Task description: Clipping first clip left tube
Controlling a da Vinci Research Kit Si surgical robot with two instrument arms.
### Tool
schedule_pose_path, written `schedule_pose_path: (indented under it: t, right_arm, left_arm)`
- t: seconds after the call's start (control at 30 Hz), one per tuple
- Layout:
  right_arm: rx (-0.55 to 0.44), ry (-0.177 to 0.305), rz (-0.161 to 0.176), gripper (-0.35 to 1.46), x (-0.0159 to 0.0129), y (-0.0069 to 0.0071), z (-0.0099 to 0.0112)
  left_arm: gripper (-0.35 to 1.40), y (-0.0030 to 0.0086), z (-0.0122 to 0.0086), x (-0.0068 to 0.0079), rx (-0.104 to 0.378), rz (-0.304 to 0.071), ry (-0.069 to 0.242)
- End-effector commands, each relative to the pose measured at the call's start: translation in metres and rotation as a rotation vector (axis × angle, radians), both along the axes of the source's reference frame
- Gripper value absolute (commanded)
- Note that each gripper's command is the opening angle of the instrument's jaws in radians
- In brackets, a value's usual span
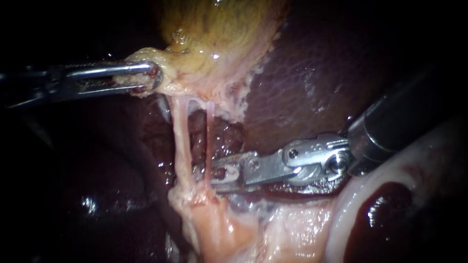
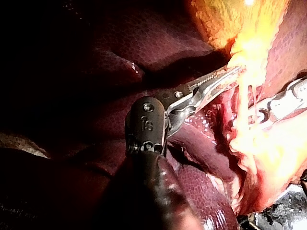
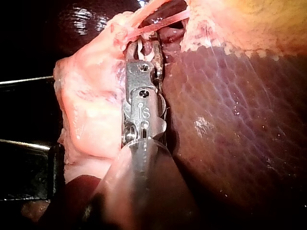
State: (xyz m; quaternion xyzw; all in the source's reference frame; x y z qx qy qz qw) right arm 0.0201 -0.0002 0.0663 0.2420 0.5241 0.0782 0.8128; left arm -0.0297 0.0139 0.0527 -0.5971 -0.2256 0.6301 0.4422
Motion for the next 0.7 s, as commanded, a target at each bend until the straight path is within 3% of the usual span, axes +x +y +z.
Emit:
schedule_pose_path:
  t: [0.03,0.23,0.37,0.7]
  right_arm:
    - [0.000,0.000,0.001,0.01,0.0000,0.0000,0.0000]
    - [0.006,0.003,0.003,0.22,-0.0003,0.0007,-0.0006]
    - [0.014,0.030,0.023,0.39,-0.0005,0.0017,-0.0011]
    - [0.017,0.046,0.039,0.48,-0.0016,0.0023,-0.0016]
  left_arm:
    - [-0.35,0.0000,0.0000,0.0000,0.000,0.001,-0.001]
    - [-0.35,0.0000,0.0000,0.0000,0.000,0.001,-0.001]
    - [-0.35,0.0000,0.0000,0.0001,0.000,0.001,-0.001]
    - [-0.35,0.0000,-0.0001,0.0002,0.000,0.002,-0.001]
